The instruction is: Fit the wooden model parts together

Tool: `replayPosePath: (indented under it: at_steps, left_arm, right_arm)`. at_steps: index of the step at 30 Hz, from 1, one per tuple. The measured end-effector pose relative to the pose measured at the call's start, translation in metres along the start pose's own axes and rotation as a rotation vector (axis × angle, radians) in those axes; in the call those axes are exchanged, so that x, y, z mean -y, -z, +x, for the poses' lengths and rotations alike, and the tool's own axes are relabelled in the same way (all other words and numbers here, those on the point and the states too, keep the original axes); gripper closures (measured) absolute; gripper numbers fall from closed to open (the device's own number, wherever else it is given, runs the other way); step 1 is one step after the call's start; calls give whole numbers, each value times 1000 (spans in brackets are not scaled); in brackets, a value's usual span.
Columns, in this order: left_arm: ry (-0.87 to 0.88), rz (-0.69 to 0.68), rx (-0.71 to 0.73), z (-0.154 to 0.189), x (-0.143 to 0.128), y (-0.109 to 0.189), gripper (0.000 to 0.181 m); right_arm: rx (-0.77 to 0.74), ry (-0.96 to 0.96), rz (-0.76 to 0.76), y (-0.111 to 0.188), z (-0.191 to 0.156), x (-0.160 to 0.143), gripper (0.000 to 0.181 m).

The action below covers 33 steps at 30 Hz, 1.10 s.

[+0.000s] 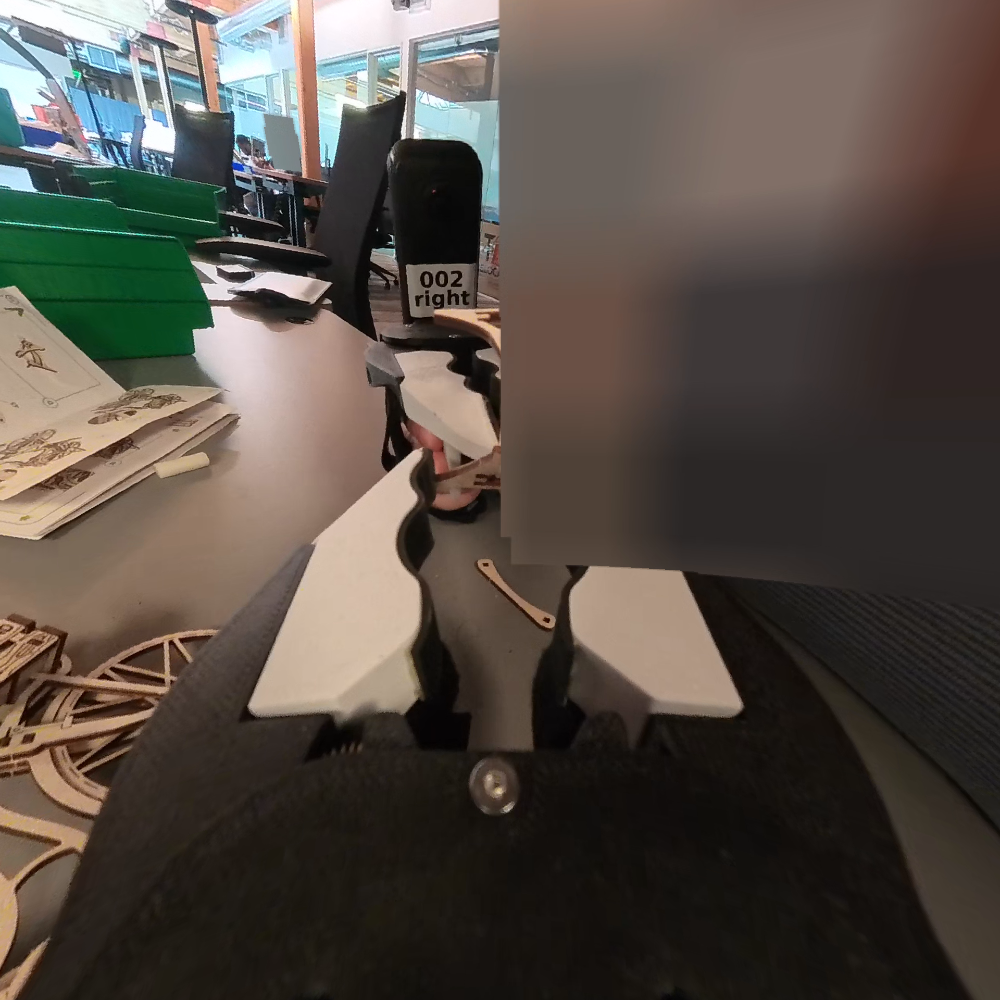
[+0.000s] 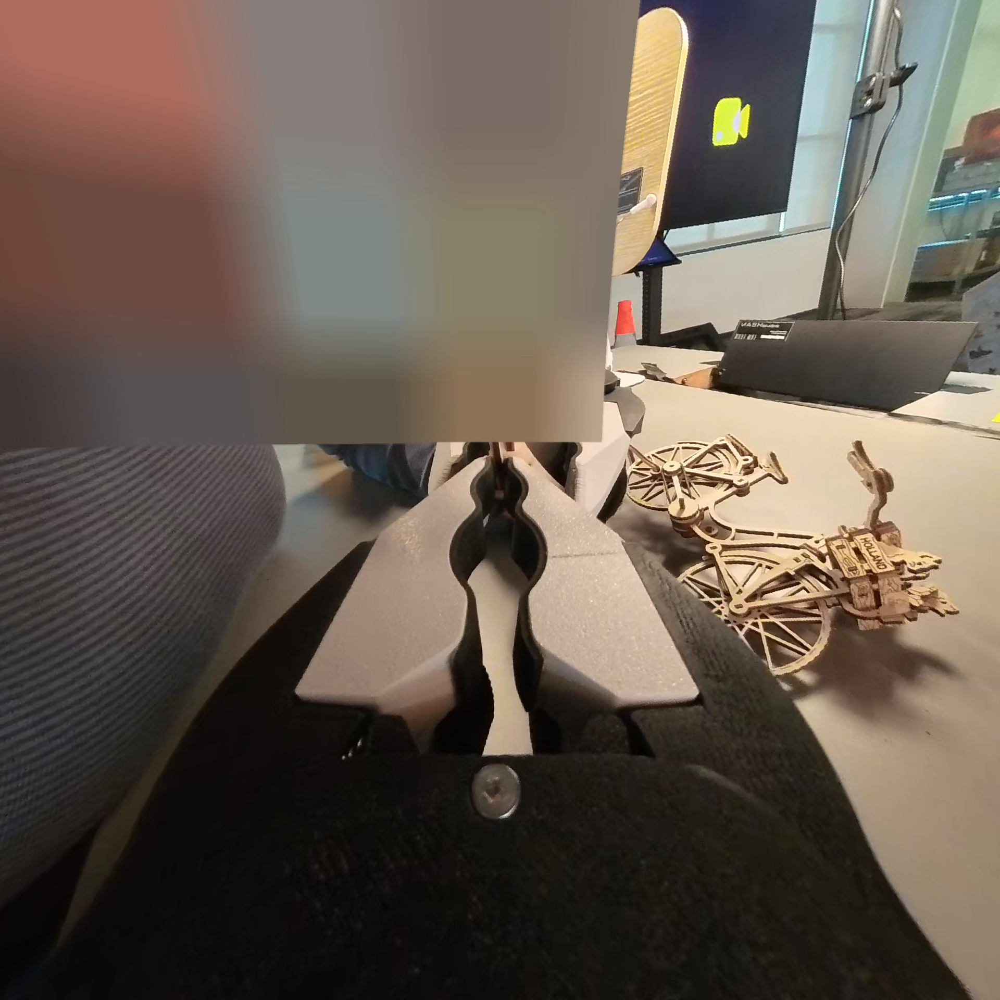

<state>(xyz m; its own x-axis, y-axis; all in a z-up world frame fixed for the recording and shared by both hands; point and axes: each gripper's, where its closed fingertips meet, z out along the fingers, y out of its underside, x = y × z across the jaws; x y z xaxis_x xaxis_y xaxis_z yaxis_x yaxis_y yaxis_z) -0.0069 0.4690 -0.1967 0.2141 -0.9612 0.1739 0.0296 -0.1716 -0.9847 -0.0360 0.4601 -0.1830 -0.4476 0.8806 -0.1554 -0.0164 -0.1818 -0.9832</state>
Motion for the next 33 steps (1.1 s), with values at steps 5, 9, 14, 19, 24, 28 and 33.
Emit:
replayPosePath:
  at_steps: [5,9,14,19,24,28,33]
  left_arm:
    - [-6,-3,5,0,0,0,138]
    - [3,-3,10,-2,0,1,138]
    - [-5,-11,7,-1,-2,0,138]
    - [-3,-16,8,-1,-2,-1,138]
    - [-7,-19,17,-2,-3,-1,138]
    - [-16,-23,25,-2,-3,-1,138]
    - [-27,-27,50,-5,-3,-1,138]
  right_arm:
    - [0,-16,-5,0,0,-1,181]
    - [-5,-31,-6,0,1,-1,181]
    - [8,-62,-5,0,0,-2,181]
    - [13,-70,-8,0,0,-3,181]
    - [16,-80,-10,0,0,-3,181]
    - [15,-83,-12,0,0,-3,181]
    - [3,-87,-15,0,2,-4,180]
